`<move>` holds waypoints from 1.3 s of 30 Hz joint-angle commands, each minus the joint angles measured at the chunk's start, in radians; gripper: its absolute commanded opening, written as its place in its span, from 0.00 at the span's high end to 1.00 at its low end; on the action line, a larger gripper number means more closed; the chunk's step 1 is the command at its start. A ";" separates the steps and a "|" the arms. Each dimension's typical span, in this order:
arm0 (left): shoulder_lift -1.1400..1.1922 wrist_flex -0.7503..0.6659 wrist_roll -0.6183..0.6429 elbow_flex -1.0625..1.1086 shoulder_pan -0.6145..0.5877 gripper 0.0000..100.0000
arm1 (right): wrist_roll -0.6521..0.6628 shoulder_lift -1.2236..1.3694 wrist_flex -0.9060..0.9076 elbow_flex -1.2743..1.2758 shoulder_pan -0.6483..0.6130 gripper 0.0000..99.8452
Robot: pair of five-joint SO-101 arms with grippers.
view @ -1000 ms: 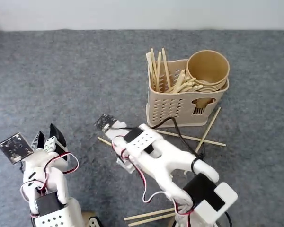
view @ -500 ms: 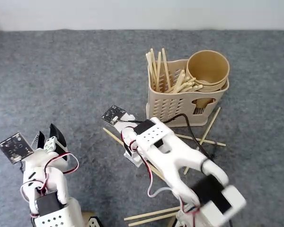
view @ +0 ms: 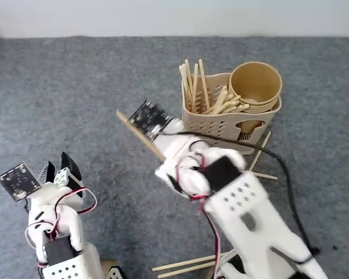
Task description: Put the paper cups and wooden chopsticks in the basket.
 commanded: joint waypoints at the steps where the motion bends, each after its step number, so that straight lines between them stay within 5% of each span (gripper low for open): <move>1: -0.020 0.006 0.006 -0.010 -0.009 0.86 | 0.003 -0.061 0.031 -0.196 0.039 0.99; 9: -0.020 0.020 0.006 -0.010 -0.009 0.86 | -0.018 -0.061 -0.002 -0.496 0.096 0.99; 19: -0.020 0.020 0.006 -0.010 -0.009 0.86 | -0.049 -0.059 -0.285 -0.588 0.243 0.99; 30: -0.020 0.020 0.006 -0.010 -0.008 0.86 | -0.049 -0.073 -0.788 -0.135 0.375 0.99; 39: -0.020 0.020 0.006 -0.010 -0.008 0.86 | -0.190 -0.074 -0.766 -0.057 0.381 0.99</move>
